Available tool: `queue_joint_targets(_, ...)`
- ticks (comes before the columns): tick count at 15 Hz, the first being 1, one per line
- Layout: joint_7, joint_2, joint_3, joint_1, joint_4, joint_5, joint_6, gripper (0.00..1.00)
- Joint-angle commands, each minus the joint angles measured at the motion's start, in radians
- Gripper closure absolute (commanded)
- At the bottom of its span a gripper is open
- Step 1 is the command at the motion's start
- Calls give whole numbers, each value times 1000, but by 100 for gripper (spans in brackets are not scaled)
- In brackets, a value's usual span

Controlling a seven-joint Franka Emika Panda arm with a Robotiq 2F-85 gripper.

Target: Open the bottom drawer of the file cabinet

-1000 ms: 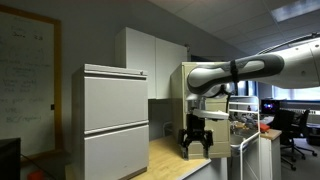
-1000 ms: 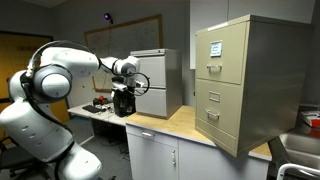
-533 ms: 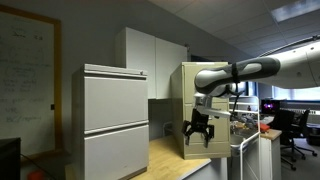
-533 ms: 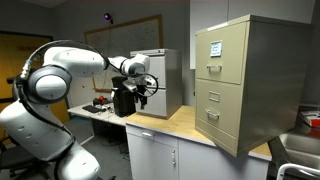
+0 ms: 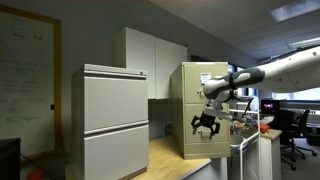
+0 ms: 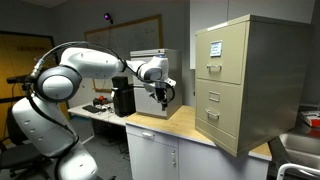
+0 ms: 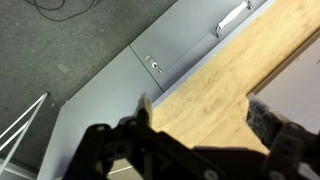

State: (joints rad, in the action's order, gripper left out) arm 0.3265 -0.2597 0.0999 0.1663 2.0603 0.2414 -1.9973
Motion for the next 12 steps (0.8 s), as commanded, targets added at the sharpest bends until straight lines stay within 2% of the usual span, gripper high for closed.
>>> queue_joint_targets(1, 12, 119, 59, 21, -92, 52, -45, 0)
queue_joint_targets(6, 19, 272, 132, 60, -208, 136, -75, 0)
queue_joint_targets(12, 84, 406, 173, 114, -352, 203, -91, 0)
